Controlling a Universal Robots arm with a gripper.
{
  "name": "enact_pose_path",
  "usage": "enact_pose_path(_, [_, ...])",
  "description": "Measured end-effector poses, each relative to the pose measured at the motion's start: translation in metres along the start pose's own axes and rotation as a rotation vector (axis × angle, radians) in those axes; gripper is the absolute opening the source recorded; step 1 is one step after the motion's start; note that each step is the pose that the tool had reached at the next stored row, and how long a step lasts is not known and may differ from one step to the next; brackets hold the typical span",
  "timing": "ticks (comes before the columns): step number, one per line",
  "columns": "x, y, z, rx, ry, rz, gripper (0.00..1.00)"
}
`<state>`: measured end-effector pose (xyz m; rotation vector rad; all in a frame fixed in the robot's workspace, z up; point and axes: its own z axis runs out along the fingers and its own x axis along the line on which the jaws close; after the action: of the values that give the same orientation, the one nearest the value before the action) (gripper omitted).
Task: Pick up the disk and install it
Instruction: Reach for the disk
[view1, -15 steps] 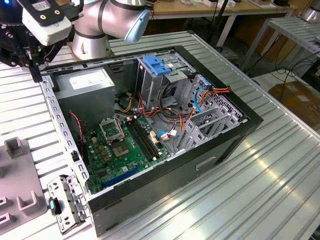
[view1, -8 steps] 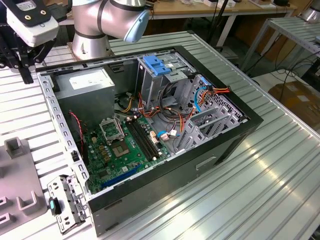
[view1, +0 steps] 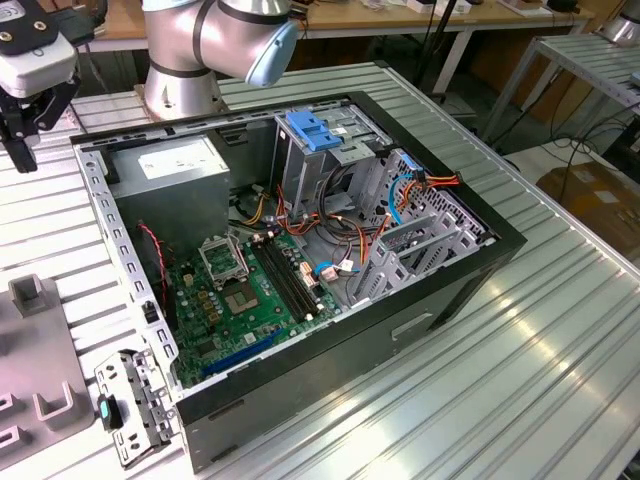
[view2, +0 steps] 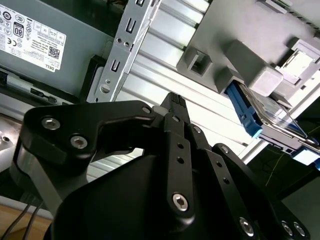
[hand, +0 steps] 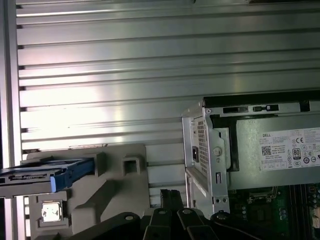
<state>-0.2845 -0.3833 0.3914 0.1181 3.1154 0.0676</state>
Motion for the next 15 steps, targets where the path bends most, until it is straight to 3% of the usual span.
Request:
enact_pose_path(2, [0.0076, -0.0001, -0.0002, 0.0, 0.0001, 0.0, 0.11])
enact_pose_path(7, [0.019, -0.0003, -0.0004, 0.0, 0.0001, 0.0, 0.11])
enact_pose_path(12, [0.0402, -0.0008, -0.0008, 0.0, 0.0, 0.0, 0.11])
enact_pose_path(15, [0.048, -0.0011, -0.0009, 0.0, 0.0, 0.0, 0.11])
